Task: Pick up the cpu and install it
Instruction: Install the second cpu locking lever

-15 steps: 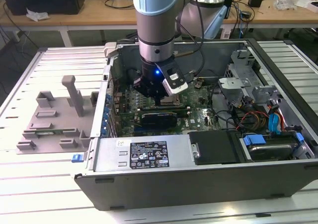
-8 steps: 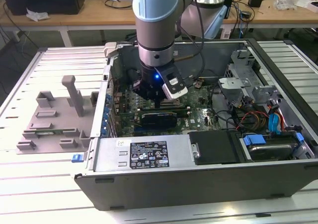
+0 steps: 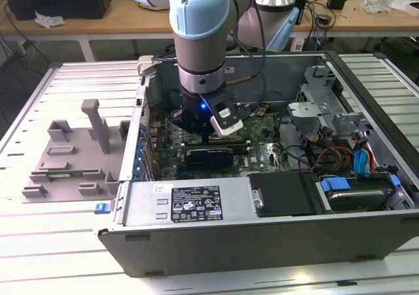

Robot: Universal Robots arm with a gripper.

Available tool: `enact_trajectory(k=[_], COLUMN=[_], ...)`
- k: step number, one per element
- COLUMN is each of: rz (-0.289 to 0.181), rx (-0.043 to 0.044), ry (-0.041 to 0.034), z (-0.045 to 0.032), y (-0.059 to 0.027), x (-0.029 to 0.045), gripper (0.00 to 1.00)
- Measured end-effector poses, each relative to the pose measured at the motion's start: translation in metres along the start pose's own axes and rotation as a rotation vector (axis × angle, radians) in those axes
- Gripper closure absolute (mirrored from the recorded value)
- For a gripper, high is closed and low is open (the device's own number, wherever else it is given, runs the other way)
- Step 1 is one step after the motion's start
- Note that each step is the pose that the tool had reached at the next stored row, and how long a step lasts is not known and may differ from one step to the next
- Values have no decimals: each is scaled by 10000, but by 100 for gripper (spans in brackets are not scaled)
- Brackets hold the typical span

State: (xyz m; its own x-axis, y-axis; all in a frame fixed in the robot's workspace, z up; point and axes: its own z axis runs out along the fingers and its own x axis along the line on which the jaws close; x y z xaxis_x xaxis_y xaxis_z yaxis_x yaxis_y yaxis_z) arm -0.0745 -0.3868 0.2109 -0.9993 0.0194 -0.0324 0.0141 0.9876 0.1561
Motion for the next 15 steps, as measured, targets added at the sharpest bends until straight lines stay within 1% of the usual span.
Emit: enact_trajectory(k=[4,6,7,9,11,14,15], rz=[-5,-15,-18,-22,-26,-29,-33], rx=[-128,-270,-308,-337,-441,-545,-585], ry=[-64,-146,-174,-198,-251,-304,-334], z=[25,39,54,70,76,77,78], y=[-4,-7,-9,-13,-13,-13,-14], x=[32,46,53,58,61,67,71], gripper=[89,89,89,89,89,89,89])
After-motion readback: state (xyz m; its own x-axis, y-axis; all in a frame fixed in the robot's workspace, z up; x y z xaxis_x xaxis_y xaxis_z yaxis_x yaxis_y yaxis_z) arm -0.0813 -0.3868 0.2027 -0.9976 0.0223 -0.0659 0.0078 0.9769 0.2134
